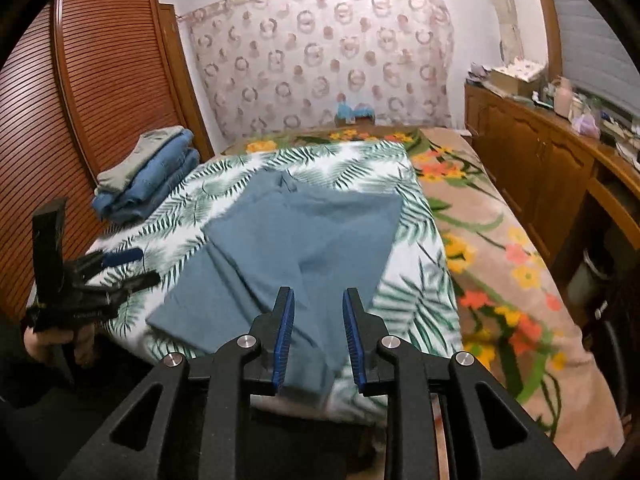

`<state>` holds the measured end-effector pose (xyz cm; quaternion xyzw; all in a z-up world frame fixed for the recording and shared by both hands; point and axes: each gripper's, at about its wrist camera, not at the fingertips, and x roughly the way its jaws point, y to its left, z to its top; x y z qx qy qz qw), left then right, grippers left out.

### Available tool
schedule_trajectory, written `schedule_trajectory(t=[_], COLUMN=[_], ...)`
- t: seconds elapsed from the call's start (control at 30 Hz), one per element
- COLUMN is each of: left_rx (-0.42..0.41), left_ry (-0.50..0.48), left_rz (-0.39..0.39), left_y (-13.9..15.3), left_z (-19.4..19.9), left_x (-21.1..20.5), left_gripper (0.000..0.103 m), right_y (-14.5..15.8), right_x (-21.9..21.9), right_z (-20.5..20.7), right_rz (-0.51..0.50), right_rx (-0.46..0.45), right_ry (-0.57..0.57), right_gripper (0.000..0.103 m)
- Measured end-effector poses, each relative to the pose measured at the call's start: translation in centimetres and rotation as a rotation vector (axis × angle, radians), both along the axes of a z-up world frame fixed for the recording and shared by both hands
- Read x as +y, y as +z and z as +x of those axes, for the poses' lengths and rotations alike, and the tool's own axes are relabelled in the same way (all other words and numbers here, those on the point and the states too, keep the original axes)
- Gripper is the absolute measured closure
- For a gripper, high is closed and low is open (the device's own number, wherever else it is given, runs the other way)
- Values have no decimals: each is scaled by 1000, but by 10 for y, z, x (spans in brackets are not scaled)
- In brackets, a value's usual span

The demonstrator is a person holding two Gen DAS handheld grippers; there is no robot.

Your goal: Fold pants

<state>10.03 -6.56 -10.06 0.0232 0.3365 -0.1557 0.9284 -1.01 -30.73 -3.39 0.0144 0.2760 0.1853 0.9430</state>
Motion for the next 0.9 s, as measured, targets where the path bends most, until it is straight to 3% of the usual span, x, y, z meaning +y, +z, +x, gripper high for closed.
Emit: schedule_trajectory(t=[0.33,0.5,0.9], left_rx=[-15,-27,-10], left_ry=[45,56,103], left_rz=[-20,-28,-69], left_y=[3,6,0], left_z=[1,-1,3], left_x=[15,23,40], left_gripper=[24,24,24], right_y=[-3,-5,-8], right_x=[57,76,126], right_z=[50,70,120], right_rz=[-52,-105,-213], right_rx=[-6,-11,57], right_ry=[138,187,286], right_gripper=[77,69,67])
